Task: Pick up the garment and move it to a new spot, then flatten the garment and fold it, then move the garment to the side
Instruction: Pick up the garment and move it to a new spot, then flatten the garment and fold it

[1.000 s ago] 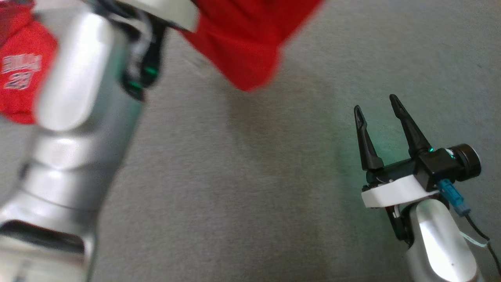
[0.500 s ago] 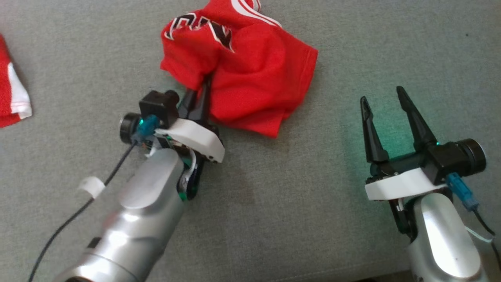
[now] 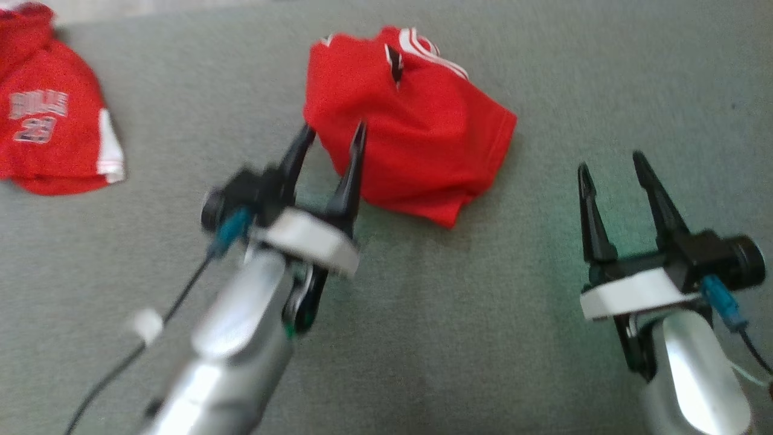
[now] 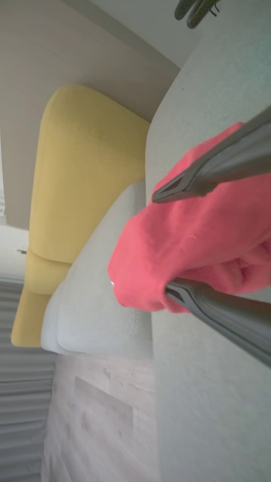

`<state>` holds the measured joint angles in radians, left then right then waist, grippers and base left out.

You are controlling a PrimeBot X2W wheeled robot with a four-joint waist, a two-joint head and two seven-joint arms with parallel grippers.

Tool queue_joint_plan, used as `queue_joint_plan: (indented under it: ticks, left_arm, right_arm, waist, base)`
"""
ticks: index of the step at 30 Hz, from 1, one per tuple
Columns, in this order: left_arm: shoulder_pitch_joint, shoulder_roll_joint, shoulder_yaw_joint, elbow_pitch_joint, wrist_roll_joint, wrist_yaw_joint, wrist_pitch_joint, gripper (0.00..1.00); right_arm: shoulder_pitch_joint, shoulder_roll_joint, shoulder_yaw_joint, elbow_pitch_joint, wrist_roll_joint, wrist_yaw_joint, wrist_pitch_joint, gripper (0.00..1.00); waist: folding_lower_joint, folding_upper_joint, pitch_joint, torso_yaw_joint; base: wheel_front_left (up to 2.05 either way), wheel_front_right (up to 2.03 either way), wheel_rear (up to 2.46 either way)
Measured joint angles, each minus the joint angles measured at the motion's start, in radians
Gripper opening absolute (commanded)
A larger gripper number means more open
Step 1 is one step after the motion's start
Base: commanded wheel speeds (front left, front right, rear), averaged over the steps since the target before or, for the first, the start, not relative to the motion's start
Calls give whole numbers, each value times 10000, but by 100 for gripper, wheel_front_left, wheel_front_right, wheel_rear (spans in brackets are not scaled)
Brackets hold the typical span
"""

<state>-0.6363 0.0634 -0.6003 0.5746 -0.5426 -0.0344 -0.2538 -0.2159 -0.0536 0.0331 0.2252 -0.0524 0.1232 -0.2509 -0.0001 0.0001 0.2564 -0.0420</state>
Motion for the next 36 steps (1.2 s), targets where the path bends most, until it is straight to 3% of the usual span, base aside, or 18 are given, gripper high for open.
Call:
queue_joint_plan:
  ticks: [7, 11, 16, 23, 36]
  left_arm:
    - [2387, 391, 872, -955, 466, 368, 2, 100]
    - [3508, 826, 1361, -1691, 1200, 800, 0, 100]
    - [4827, 936, 1967, -2234, 1407, 968, 0, 100]
    - [6293, 917, 2732, -2612, 1538, 965, 0, 100]
    - [6643, 639, 3104, -2654, 1827, 736, 0, 100]
  right_arm:
    - [1209, 38, -82, 111, -17, 0, 0, 100]
    - [1715, 52, -44, 111, 29, 0, 0, 100]
    - [2075, 56, 140, 59, 290, 0, 0, 100]
    - [2591, 63, 382, 40, 677, 0, 0, 100]
    - [2692, 65, 558, 337, 880, 0, 0, 100]
  waist:
    - [-2, 0, -1041, 488]
    - [-2, 0, -1540, 707]
    - [-2, 0, -1949, 832]
    - [-1, 0, -2459, 890]
    - [0, 0, -2622, 891]
  base:
    - [0, 0, 0]
    - [0, 0, 0]
    - [0, 0, 0]
    - [0, 0, 0]
    - [0, 0, 0]
